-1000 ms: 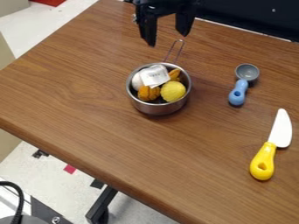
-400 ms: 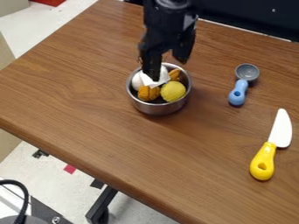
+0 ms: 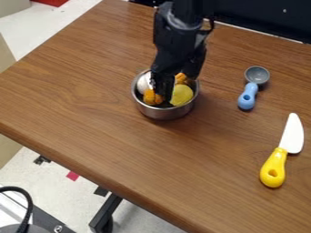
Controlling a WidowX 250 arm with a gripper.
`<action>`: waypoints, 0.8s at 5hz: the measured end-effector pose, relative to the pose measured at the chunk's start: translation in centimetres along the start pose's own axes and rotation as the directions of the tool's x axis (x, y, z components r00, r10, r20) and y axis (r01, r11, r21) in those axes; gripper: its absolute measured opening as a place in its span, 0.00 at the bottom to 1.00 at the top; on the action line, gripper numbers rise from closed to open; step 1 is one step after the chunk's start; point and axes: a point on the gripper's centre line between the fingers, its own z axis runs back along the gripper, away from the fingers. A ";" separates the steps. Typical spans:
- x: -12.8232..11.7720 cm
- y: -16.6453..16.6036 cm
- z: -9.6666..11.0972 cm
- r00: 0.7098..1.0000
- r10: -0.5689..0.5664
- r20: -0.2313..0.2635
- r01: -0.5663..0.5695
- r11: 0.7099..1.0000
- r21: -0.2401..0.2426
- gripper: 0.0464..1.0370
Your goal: Move yellow object to left bottom of silver pot
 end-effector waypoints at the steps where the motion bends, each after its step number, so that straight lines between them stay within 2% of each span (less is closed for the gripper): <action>1: 0.1 -0.2 -0.1 0.999 0.034 0.024 -0.033 0.999 -0.023 0.96; 4: -0.3 0.1 -1.2 0.998 0.040 0.049 -0.040 0.999 -0.015 0.96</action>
